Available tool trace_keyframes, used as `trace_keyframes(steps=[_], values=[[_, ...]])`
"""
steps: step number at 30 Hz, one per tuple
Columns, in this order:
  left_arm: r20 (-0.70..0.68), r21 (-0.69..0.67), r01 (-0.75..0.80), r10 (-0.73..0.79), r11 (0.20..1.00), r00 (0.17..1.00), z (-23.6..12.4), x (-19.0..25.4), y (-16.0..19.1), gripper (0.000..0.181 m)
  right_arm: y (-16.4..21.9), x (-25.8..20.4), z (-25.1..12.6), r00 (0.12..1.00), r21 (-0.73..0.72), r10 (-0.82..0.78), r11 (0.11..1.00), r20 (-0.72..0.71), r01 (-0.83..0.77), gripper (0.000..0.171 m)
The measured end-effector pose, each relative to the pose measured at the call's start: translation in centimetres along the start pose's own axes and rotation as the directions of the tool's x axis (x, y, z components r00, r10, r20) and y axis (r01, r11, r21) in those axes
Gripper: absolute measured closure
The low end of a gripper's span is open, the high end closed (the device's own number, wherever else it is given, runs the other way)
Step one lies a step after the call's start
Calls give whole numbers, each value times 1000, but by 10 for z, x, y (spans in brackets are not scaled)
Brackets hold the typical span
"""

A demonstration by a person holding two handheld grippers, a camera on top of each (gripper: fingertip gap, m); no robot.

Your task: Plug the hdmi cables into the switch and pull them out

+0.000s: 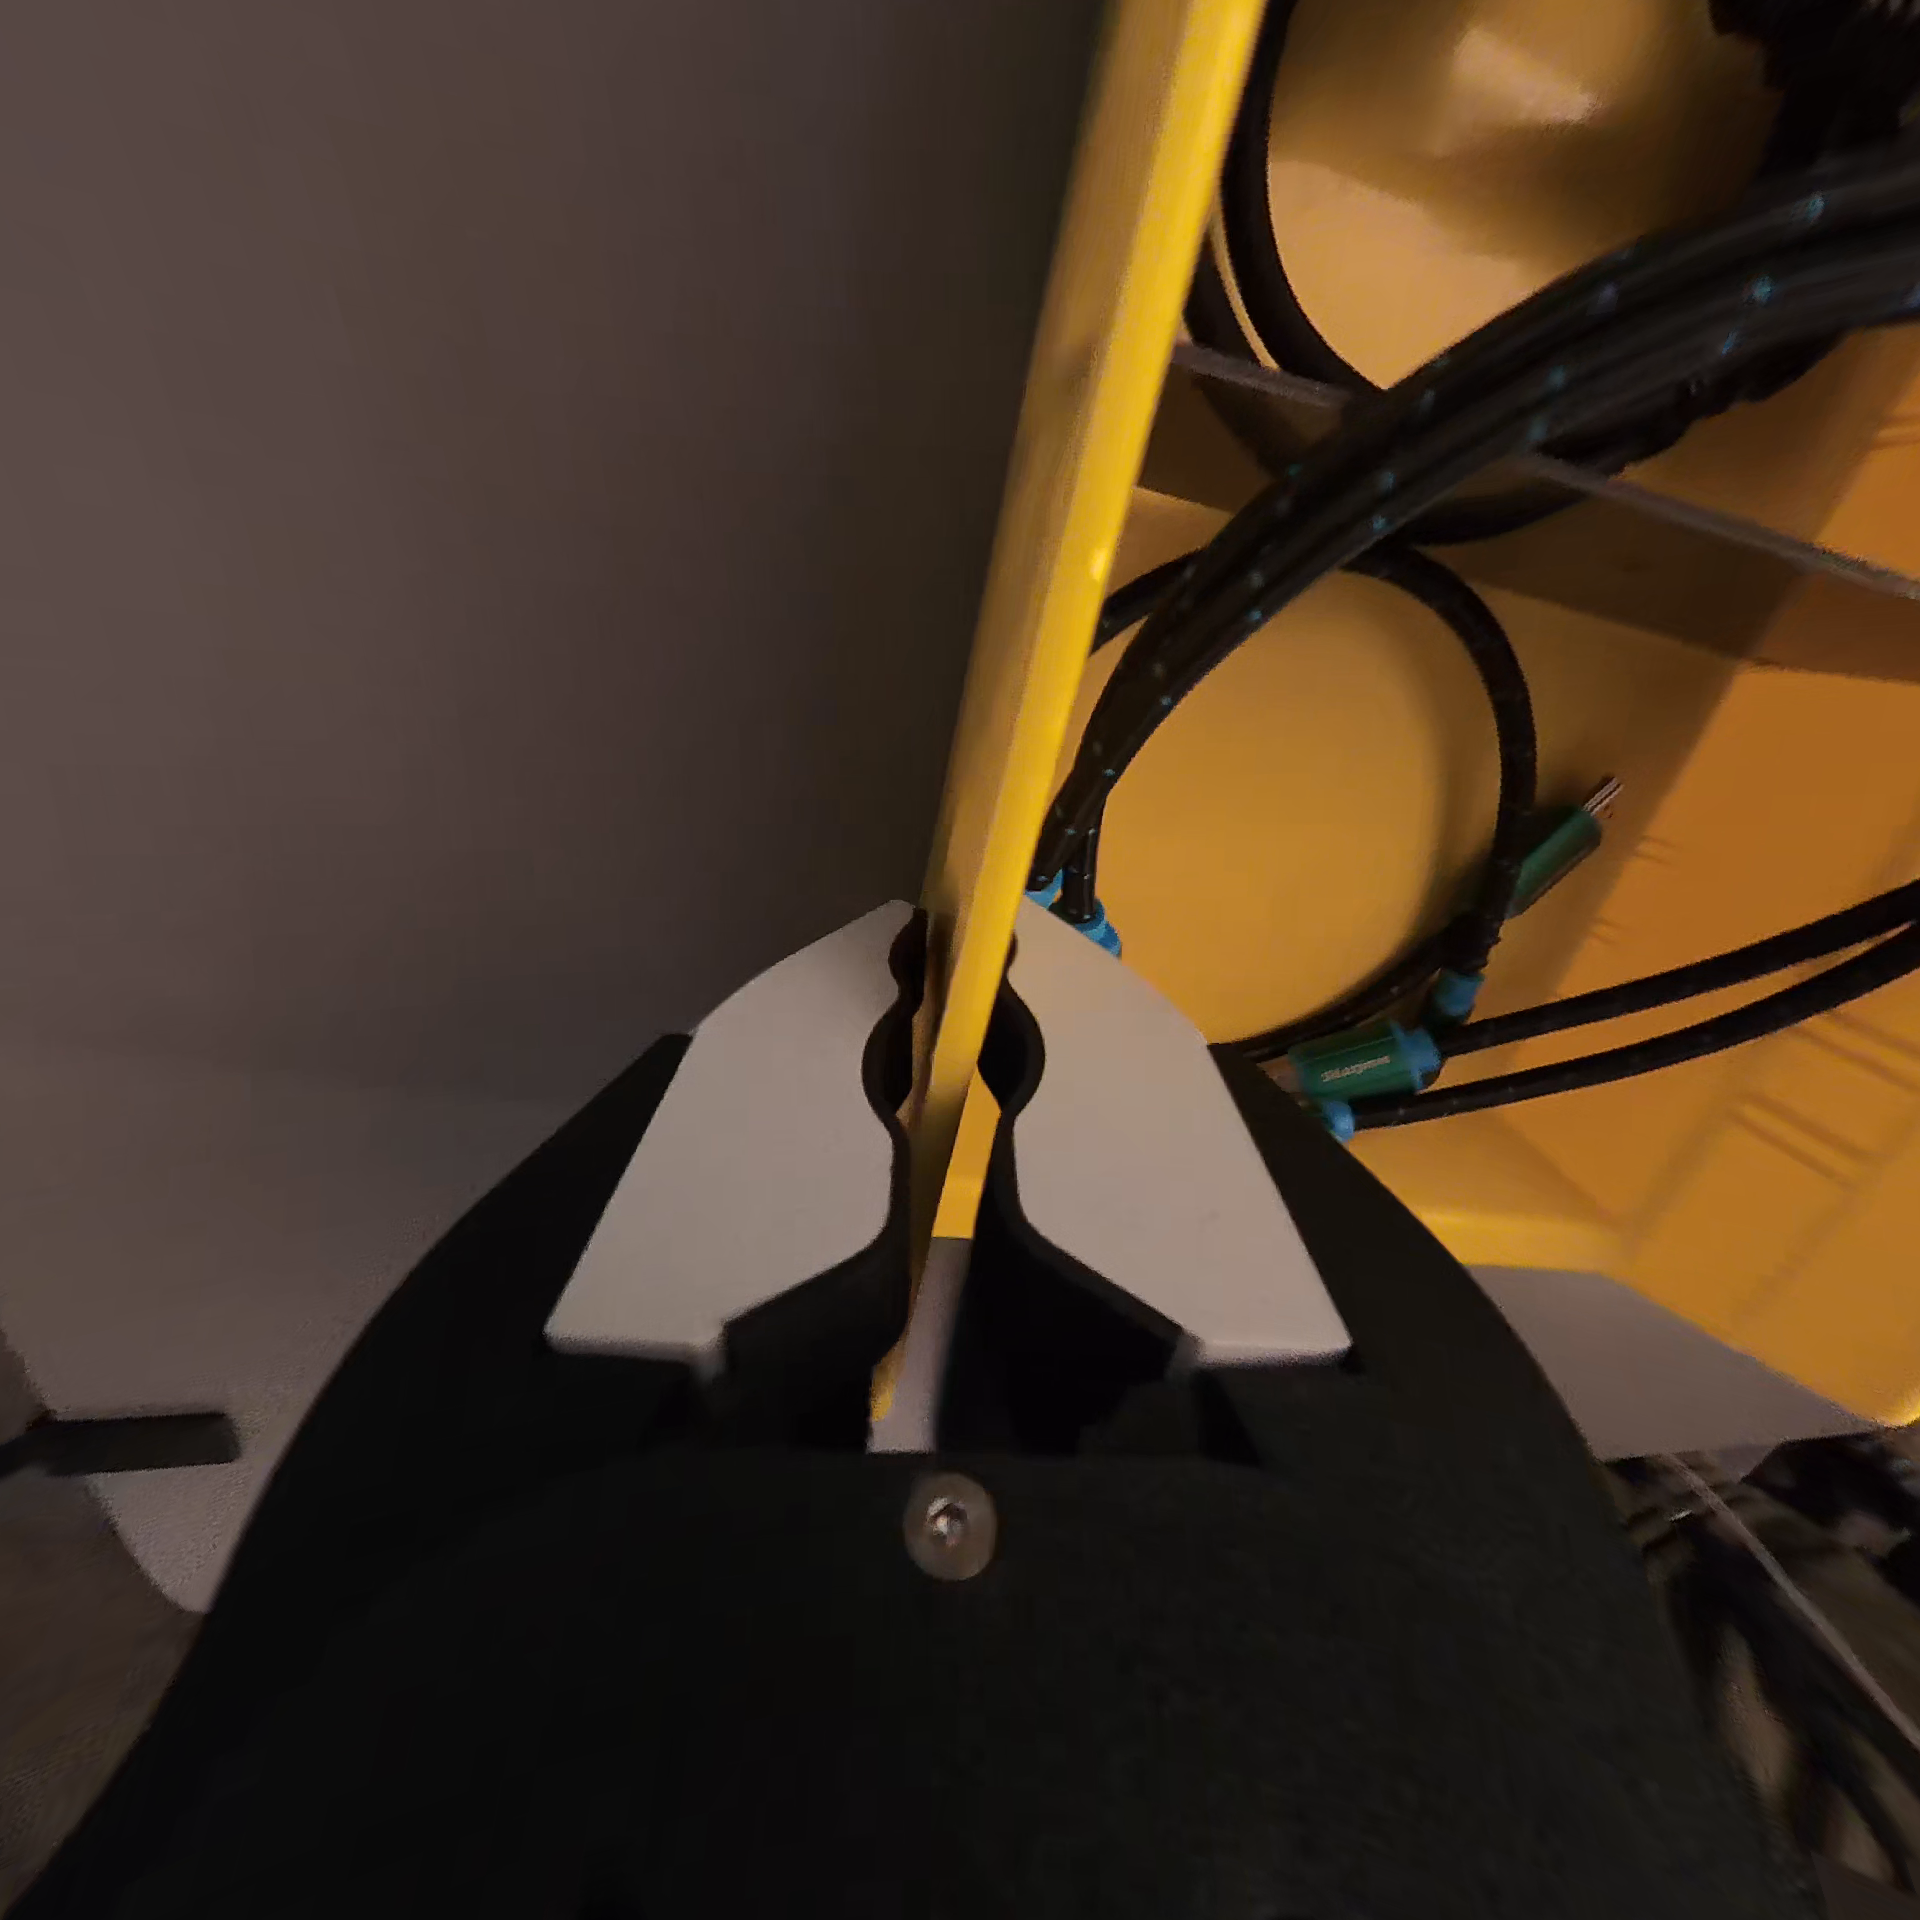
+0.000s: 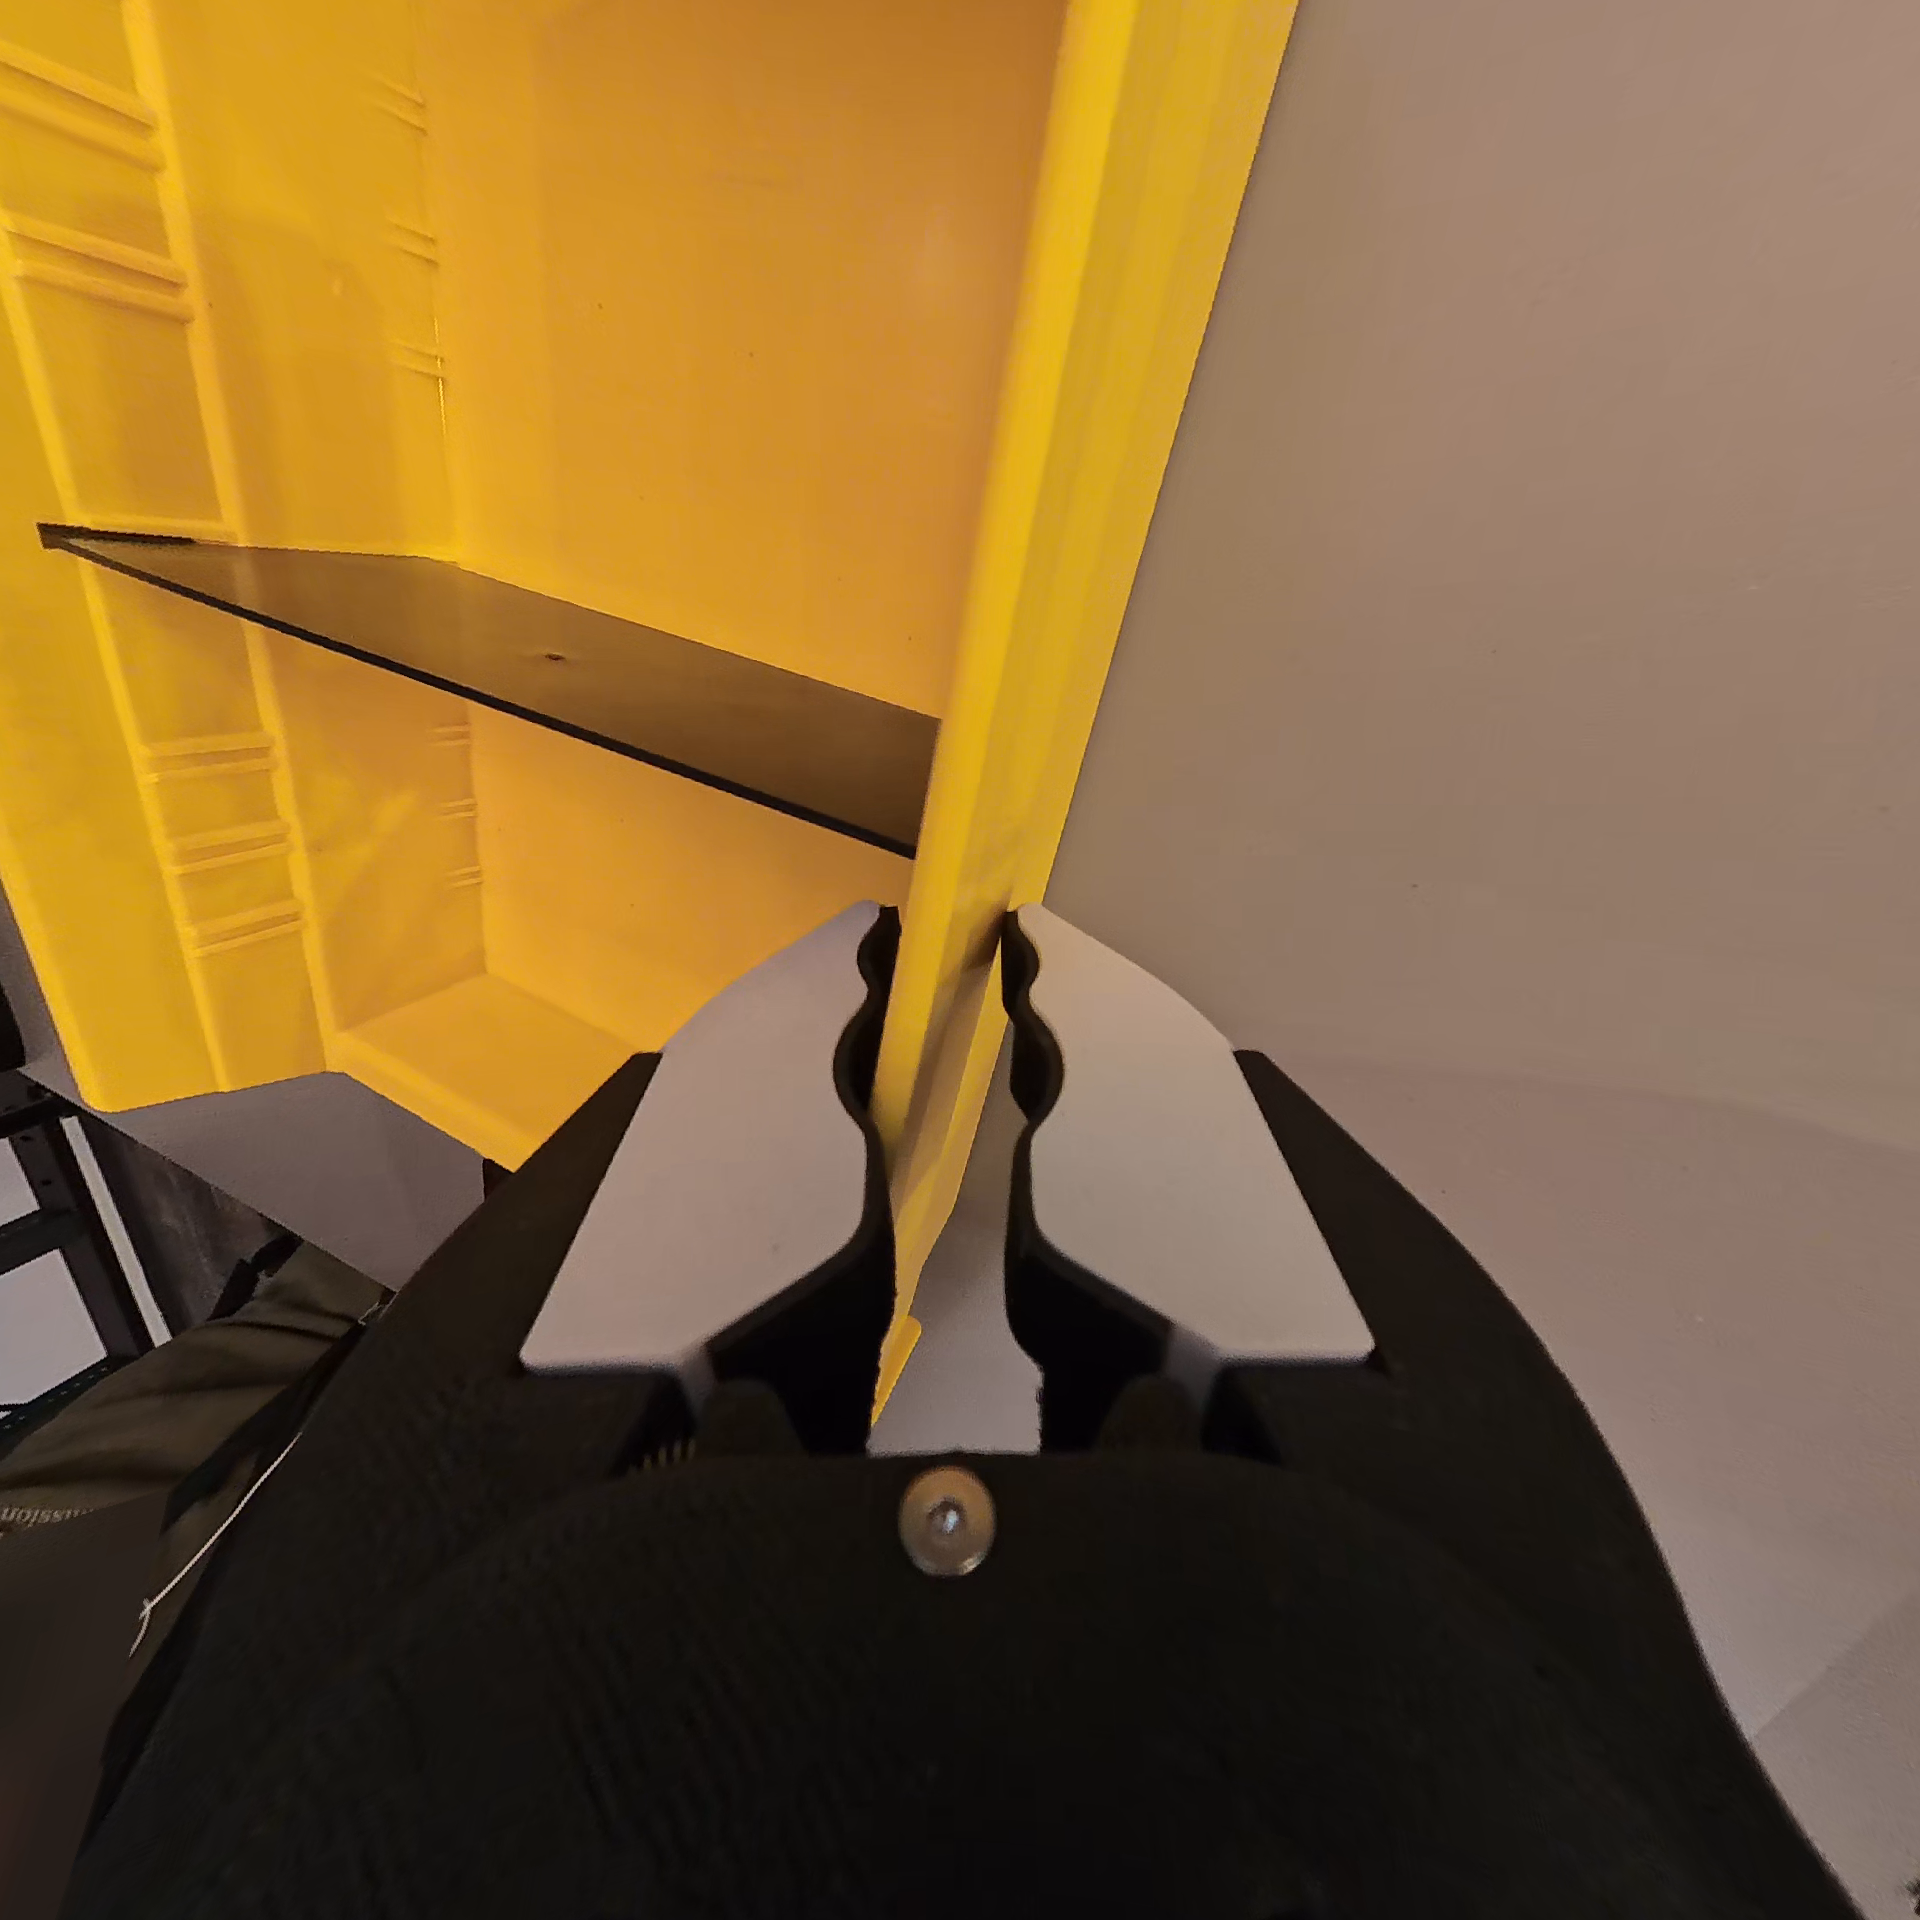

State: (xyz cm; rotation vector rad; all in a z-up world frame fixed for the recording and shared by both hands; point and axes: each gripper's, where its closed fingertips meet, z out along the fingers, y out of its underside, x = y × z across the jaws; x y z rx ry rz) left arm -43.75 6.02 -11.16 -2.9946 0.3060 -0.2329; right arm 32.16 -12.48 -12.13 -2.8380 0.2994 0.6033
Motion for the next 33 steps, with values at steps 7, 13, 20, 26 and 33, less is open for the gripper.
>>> trace_keyframes(steps=[7, 13, 20, 26, 33], values=[[-48, 59, 184, -181, 981, 982, 1, 2, -2, 170, 0, 0, 0, 1000, -5, -2, 1000, 2, 2, 151], [-89, 72, 233, -226, 970, 970, 1, 6, -2, 169, 0, 0, 0, 1000, -6, -3, 1000, 9, 3, 151], [-147, 92, 293, -278, 952, 949, 2, 12, -4, 167, 0, 0, -1, 1000, -5, -3, 1000, 17, 3, 150], [-165, 134, 303, -280, 944, 946, 3, 15, -6, 167, 0, -1, -1, 1000, -7, -4, 1000, 19, 4, 150], [-155, 122, 292, -272, 949, 950, 3, 16, -5, 168, 0, -1, -1, 1000, -4, -1, 1000, 30, 1, 149]])
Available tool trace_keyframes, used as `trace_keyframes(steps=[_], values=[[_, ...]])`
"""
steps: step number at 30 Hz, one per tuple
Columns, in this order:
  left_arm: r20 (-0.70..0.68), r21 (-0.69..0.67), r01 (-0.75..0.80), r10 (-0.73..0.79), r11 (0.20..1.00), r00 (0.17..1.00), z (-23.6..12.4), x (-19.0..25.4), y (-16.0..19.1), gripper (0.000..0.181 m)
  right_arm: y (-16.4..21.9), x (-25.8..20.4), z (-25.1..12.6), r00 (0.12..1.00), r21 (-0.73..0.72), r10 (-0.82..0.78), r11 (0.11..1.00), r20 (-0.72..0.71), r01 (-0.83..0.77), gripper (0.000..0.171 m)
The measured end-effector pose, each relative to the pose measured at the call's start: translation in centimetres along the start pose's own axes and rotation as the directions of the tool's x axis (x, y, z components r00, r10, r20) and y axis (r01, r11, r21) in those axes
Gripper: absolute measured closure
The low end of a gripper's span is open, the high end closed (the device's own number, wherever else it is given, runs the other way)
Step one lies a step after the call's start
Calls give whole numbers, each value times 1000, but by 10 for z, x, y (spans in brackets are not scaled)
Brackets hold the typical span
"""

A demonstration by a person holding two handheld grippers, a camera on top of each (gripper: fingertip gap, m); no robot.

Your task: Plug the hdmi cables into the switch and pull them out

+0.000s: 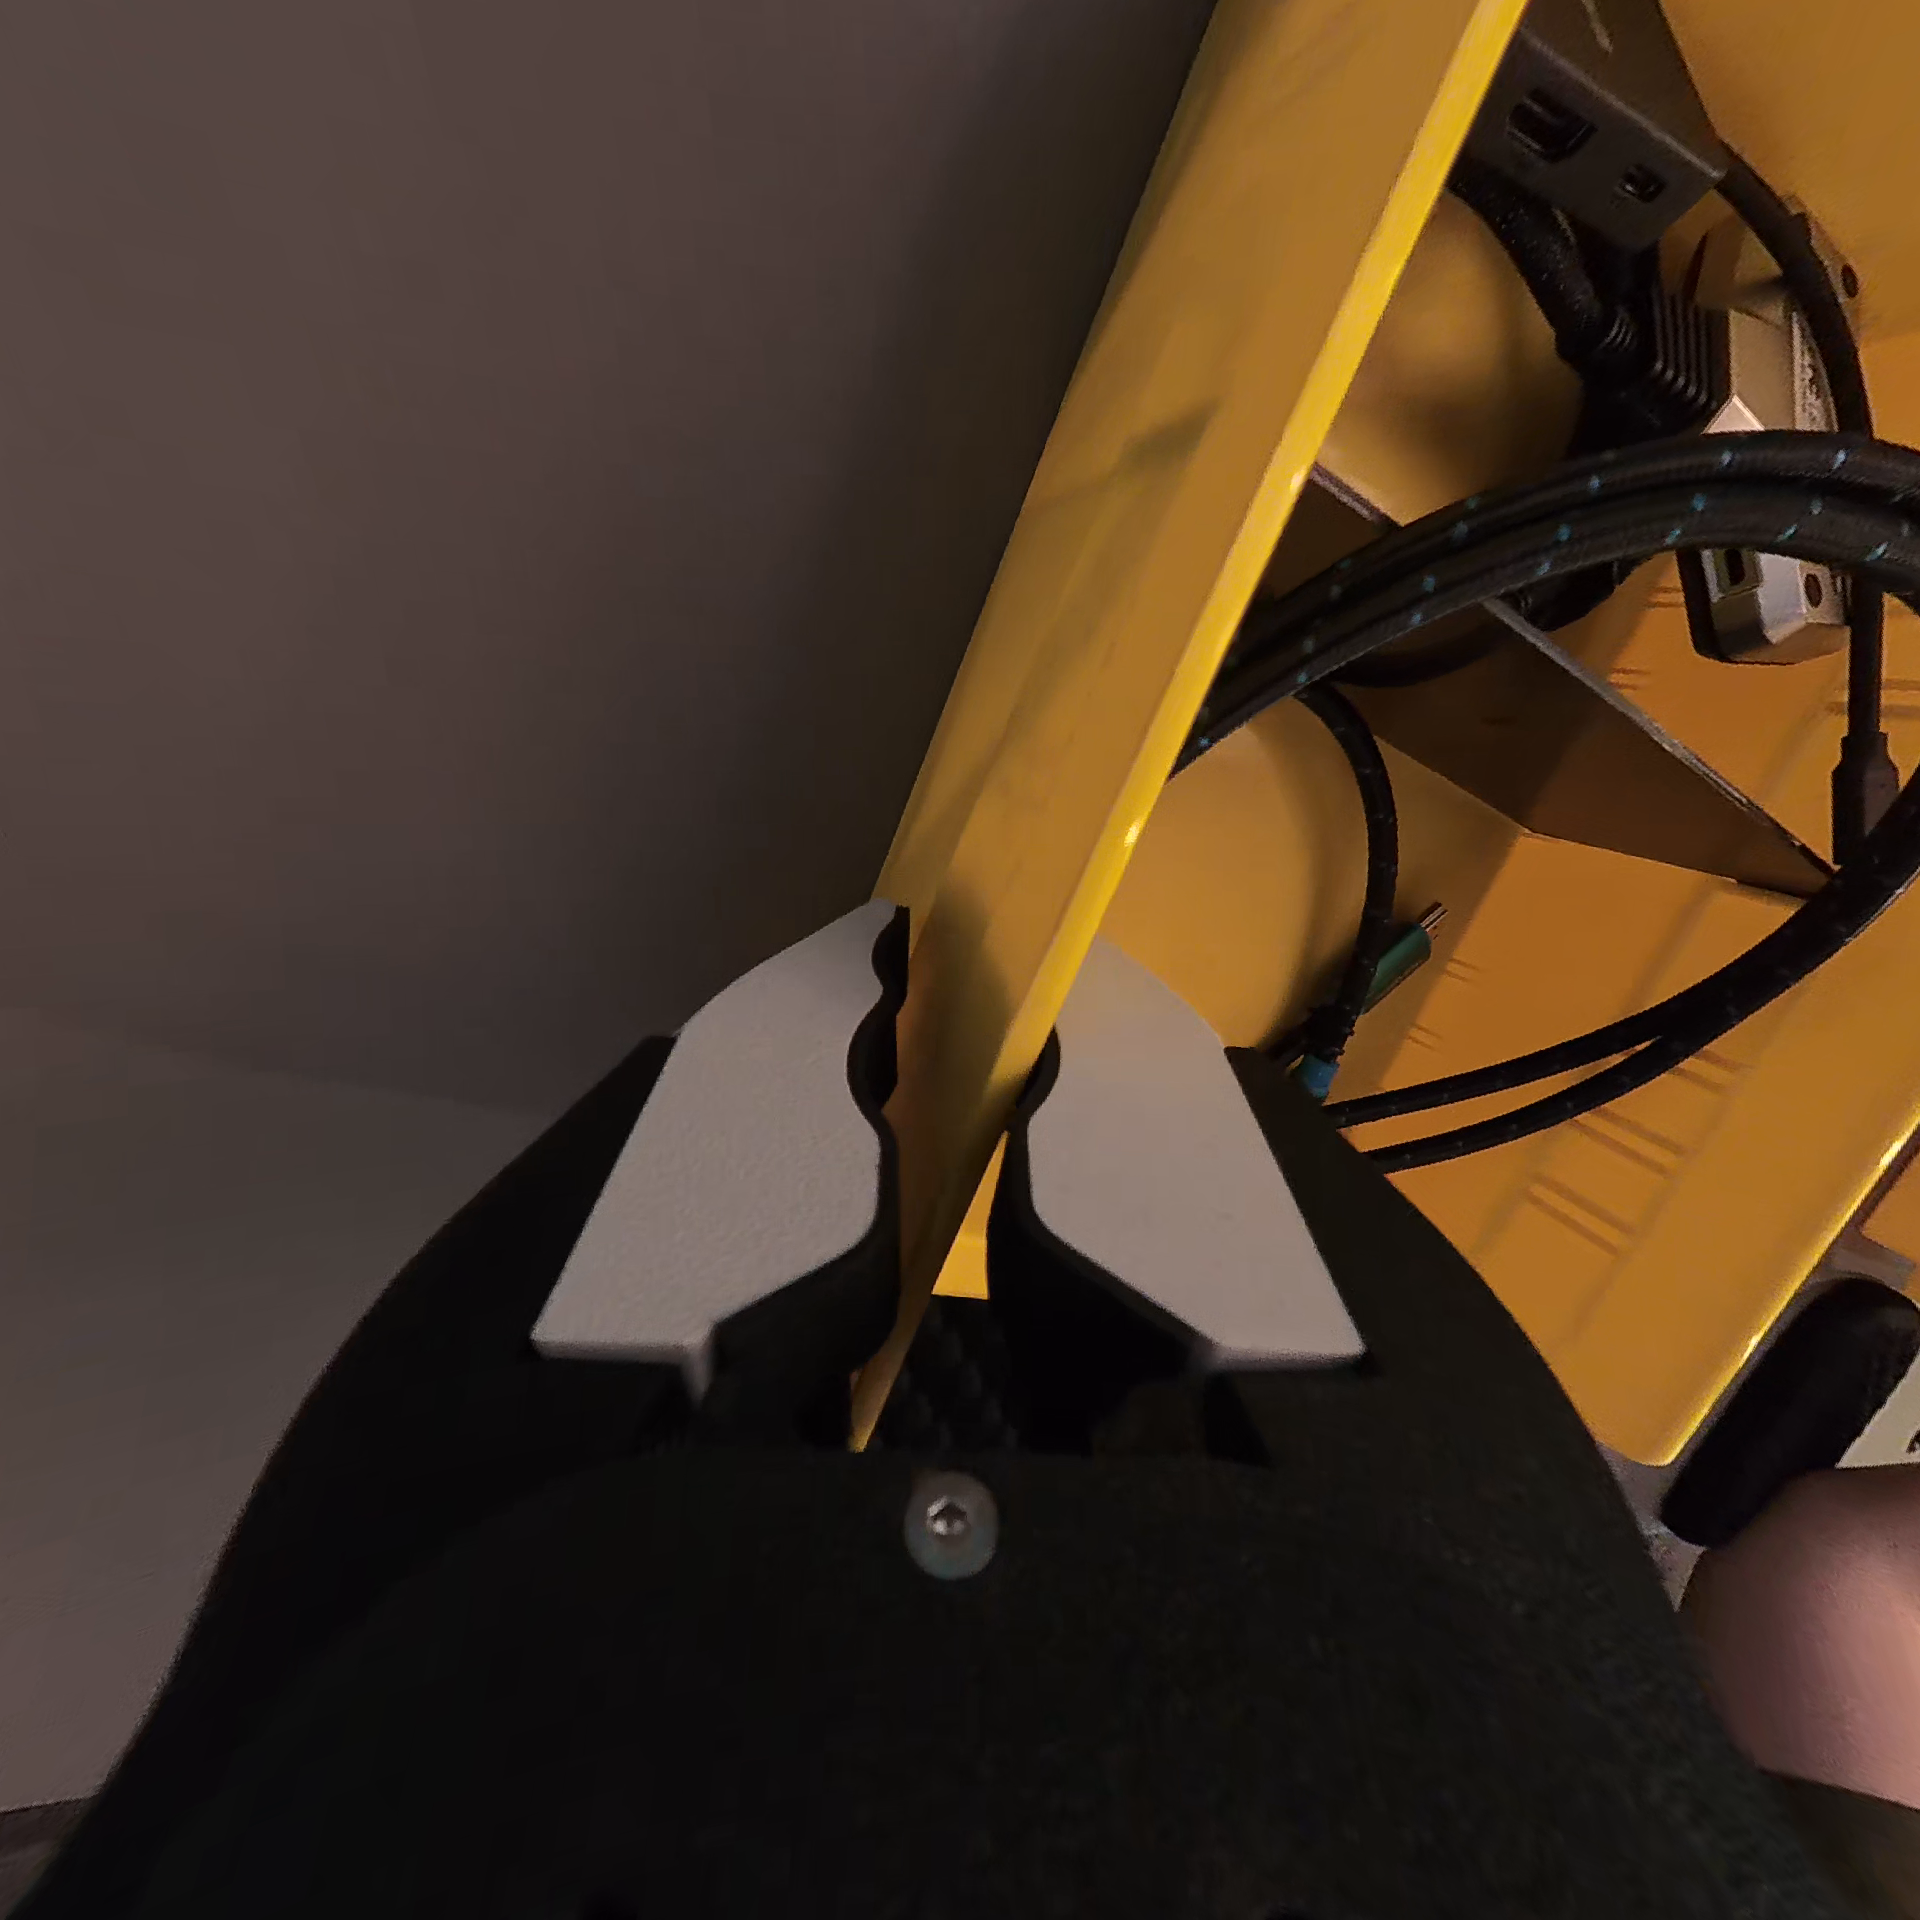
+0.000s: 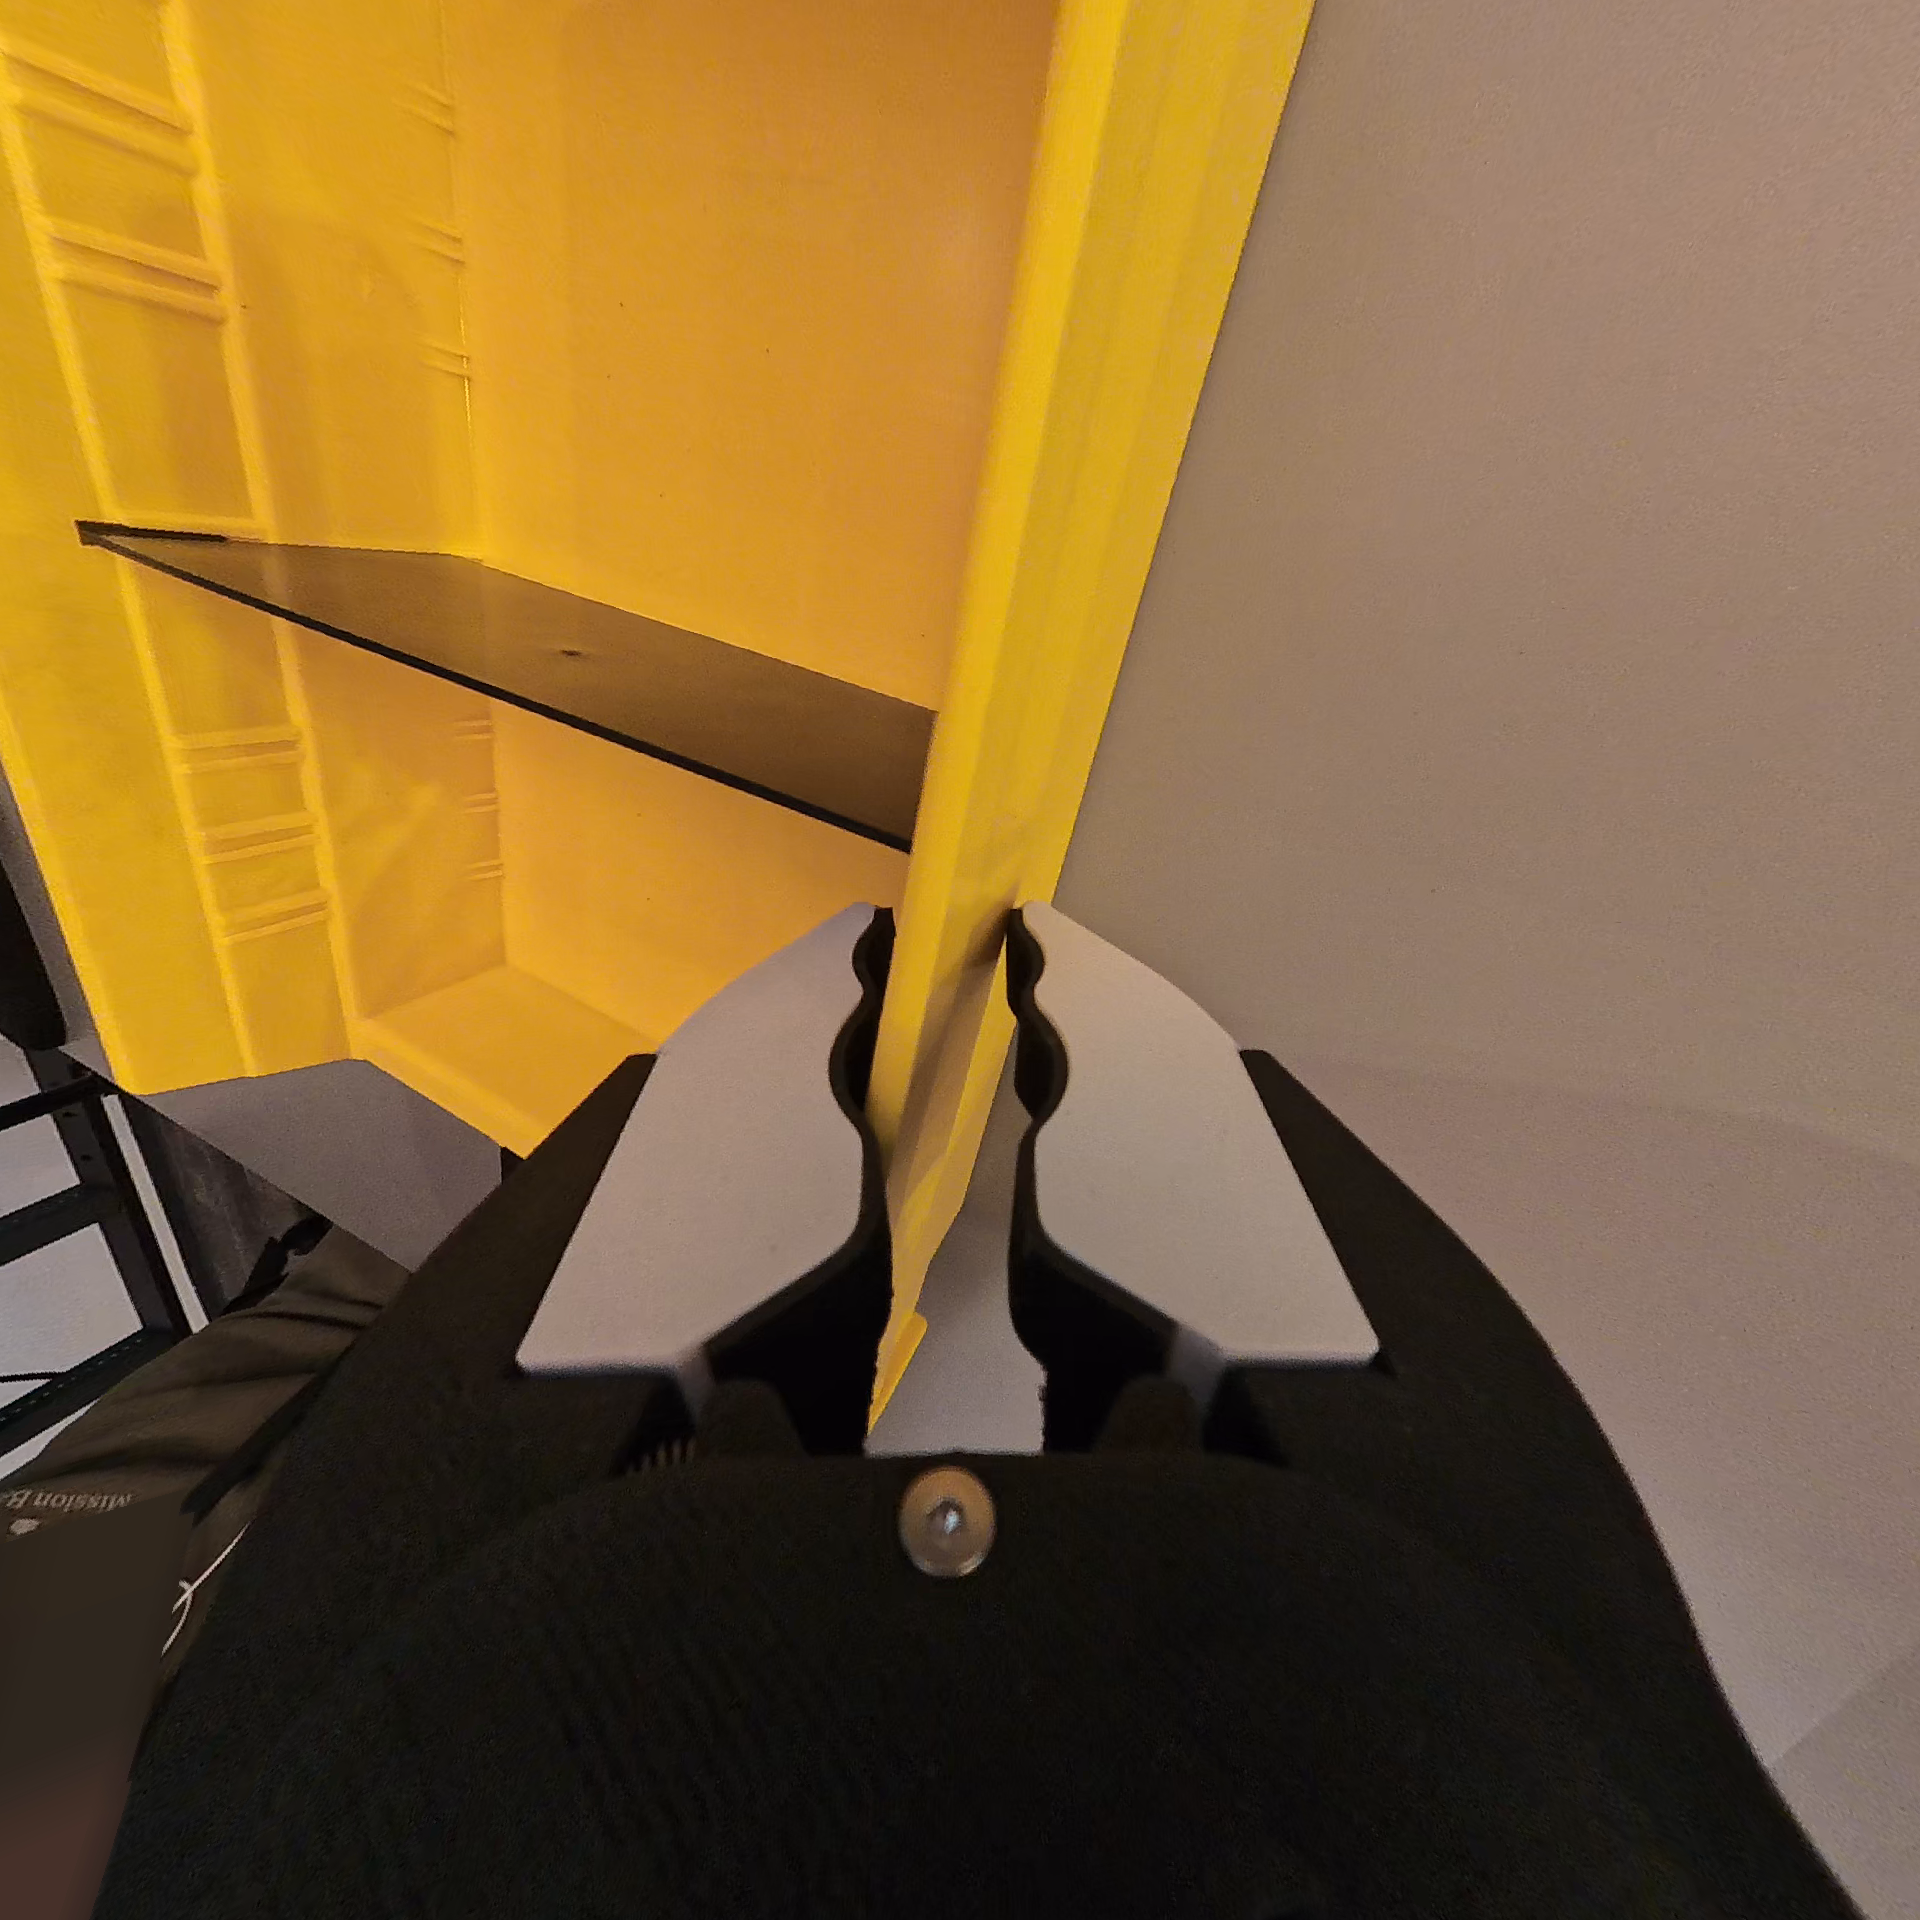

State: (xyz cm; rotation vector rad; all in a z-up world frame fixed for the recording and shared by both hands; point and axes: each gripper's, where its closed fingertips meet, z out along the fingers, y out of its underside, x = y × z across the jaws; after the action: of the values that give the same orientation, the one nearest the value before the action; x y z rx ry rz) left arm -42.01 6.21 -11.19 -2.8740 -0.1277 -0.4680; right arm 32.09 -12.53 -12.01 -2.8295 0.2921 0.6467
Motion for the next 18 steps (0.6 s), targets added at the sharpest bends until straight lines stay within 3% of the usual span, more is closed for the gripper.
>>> trace_keyframes(steps=[18], values=[[-17, -40, -112, 111, 993, 994, 4, 10, 9, 170, -2, 2, 2, 997, -20, -54, 998, -62, 53, 153]])
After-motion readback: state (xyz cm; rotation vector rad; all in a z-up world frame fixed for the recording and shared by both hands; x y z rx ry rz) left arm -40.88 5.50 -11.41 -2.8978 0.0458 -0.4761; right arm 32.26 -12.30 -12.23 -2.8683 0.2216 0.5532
